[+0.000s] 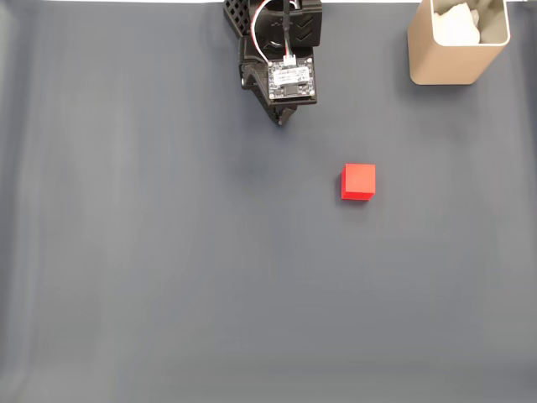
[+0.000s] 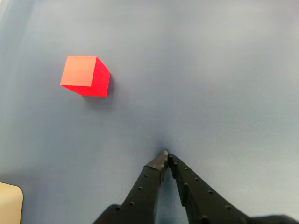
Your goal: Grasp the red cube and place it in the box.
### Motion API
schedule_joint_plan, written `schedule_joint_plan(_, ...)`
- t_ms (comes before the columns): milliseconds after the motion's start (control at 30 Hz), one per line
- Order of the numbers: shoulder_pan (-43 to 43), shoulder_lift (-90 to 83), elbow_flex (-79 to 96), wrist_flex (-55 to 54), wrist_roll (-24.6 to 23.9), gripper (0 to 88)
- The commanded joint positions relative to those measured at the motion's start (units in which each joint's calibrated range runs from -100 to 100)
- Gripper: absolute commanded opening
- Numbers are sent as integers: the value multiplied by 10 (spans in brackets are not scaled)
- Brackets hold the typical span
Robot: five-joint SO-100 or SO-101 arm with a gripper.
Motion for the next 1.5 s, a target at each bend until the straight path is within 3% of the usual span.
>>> schedule_joint_plan(0,4,1,5,8,2,6)
schedule_joint_plan(1467,4,1,5,6,-4,6)
